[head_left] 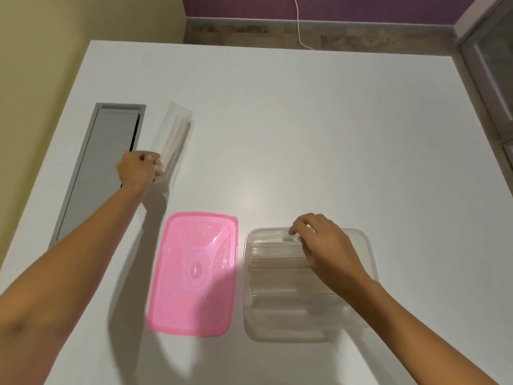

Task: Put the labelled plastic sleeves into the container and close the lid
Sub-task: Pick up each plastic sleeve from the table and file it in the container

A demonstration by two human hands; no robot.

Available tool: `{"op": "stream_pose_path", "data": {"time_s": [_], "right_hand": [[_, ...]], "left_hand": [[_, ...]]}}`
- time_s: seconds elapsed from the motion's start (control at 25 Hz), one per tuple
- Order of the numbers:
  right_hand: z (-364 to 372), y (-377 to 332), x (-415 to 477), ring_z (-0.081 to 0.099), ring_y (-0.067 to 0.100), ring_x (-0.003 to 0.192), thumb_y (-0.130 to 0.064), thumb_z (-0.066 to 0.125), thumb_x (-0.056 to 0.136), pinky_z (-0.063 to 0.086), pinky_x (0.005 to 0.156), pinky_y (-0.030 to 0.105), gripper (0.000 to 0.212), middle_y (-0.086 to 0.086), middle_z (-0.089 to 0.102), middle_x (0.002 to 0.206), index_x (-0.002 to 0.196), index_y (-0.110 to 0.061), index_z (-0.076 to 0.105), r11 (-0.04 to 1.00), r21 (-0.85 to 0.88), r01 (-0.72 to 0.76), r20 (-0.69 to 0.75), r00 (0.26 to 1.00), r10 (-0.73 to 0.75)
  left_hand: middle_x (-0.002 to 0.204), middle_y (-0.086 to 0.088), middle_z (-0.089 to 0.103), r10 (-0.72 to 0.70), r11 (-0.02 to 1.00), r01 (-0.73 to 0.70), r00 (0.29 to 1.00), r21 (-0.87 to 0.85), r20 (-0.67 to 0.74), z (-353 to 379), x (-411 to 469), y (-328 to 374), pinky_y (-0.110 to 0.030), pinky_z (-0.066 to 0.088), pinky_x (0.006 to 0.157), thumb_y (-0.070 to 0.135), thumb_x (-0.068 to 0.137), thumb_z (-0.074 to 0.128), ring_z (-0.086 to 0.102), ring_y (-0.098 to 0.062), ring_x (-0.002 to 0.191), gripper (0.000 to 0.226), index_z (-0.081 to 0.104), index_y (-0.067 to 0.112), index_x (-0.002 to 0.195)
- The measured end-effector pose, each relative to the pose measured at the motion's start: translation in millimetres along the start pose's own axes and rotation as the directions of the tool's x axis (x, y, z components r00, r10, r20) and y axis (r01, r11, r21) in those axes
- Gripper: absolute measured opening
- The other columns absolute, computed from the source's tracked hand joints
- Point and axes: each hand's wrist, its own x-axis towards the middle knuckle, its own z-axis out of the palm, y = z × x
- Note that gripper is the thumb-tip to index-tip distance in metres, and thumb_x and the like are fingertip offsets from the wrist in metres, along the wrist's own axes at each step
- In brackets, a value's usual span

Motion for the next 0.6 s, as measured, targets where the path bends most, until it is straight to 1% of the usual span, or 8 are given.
{"op": "stream_pose_path", "data": {"time_s": [0.04, 0.12, 0.2, 0.28, 0.36, 0.44, 0.52, 0.6], "right_hand": [[-3, -3, 0, 0.060, 0.021, 0.088, 0.007, 0.065, 0.075, 0.052, 0.065, 0.029, 0.035, 0.001, 0.065, 0.107, 0.101, -0.016, 0.062, 1.000, 0.004, 0.010, -0.002, 1.000, -0.010], [-11, -10, 1, 0.060, 0.021, 0.095, 0.004, 0.064, 0.077, 0.052, 0.067, 0.028, 0.038, 0.001, 0.062, 0.114, 0.107, -0.018, 0.061, 0.999, 0.022, 0.036, -0.023, 0.999, -0.036], [-20, -16, 5, 0.058, 0.019, 0.104, -0.001, 0.065, 0.080, 0.053, 0.072, 0.028, 0.043, 0.002, 0.057, 0.124, 0.118, -0.020, 0.056, 0.997, 0.041, 0.066, -0.071, 0.995, -0.063], [-33, -22, 10, 0.050, 0.019, 0.116, -0.009, 0.067, 0.083, 0.053, 0.080, 0.028, 0.053, 0.005, 0.048, 0.136, 0.131, -0.022, 0.047, 0.994, 0.036, 0.107, -0.151, 0.983, -0.101], [-46, -27, 17, 0.042, 0.022, 0.125, -0.015, 0.070, 0.082, 0.050, 0.088, 0.030, 0.068, 0.009, 0.038, 0.145, 0.140, -0.022, 0.037, 0.989, 0.010, 0.149, -0.213, 0.967, -0.143], [-59, -30, 22, 0.037, 0.026, 0.129, -0.019, 0.075, 0.077, 0.046, 0.097, 0.034, 0.084, 0.010, 0.031, 0.150, 0.146, -0.024, 0.027, 0.986, -0.029, 0.164, -0.201, 0.965, -0.166], [-69, -29, 23, 0.034, 0.028, 0.131, -0.026, 0.079, 0.073, 0.039, 0.104, 0.037, 0.095, 0.009, 0.029, 0.151, 0.148, -0.027, 0.020, 0.979, -0.072, 0.191, -0.095, 0.976, -0.198], [-73, -25, 18, 0.036, 0.026, 0.130, -0.033, 0.078, 0.073, 0.029, 0.109, 0.035, 0.095, 0.006, 0.038, 0.145, 0.148, -0.028, 0.020, 0.968, -0.069, 0.240, 0.061, 0.970, -0.236]], "left_hand": [[0.091, -0.005, 0.065, -0.038, 0.998, 0.043, 0.995, -0.055, 0.088, -1, -8, 5, -0.022, 0.045, 0.055, 0.008, 0.098, 0.039, 0.059, -0.002, 0.038, 0.028, 0.067, 0.009, 0.100], [0.094, 0.000, 0.063, -0.111, 0.984, 0.147, 0.949, -0.102, 0.295, -6, -27, 18, -0.020, 0.041, 0.053, 0.009, 0.099, 0.039, 0.060, -0.003, 0.049, 0.029, 0.066, 0.009, 0.111], [0.082, 0.006, 0.062, -0.137, 0.956, 0.245, 0.857, -0.160, 0.496, -11, -49, 30, -0.016, 0.042, 0.045, 0.008, 0.099, 0.040, 0.055, -0.002, 0.047, 0.029, 0.062, 0.005, 0.118], [0.069, 0.008, 0.061, -0.136, 0.943, 0.293, 0.771, -0.156, 0.622, -16, -75, 41, -0.014, 0.040, 0.040, 0.005, 0.098, 0.041, 0.046, -0.003, 0.042, 0.029, 0.062, 0.004, 0.118], [0.075, 0.004, 0.060, -0.126, 0.963, 0.256, 0.704, -0.084, 0.699, -19, -103, 51, -0.016, 0.041, 0.046, 0.000, 0.097, 0.039, 0.046, -0.005, 0.044, 0.031, 0.064, 0.004, 0.115], [0.083, 0.000, 0.062, -0.107, 0.983, 0.184, 0.644, -0.018, 0.757, -21, -131, 57, -0.016, 0.044, 0.048, -0.002, 0.098, 0.037, 0.052, -0.005, 0.042, 0.032, 0.067, 0.005, 0.108], [0.084, -0.001, 0.064, -0.076, 0.996, 0.090, 0.582, 0.029, 0.810, -22, -157, 58, -0.015, 0.045, 0.046, 0.001, 0.099, 0.038, 0.053, -0.005, 0.041, 0.031, 0.068, 0.006, 0.107], [0.083, 0.000, 0.066, -0.046, 0.998, -0.017, 0.524, 0.064, 0.850, -23, -176, 56, -0.016, 0.044, 0.049, 0.004, 0.098, 0.041, 0.052, -0.007, 0.044, 0.031, 0.070, 0.010, 0.107]]}}
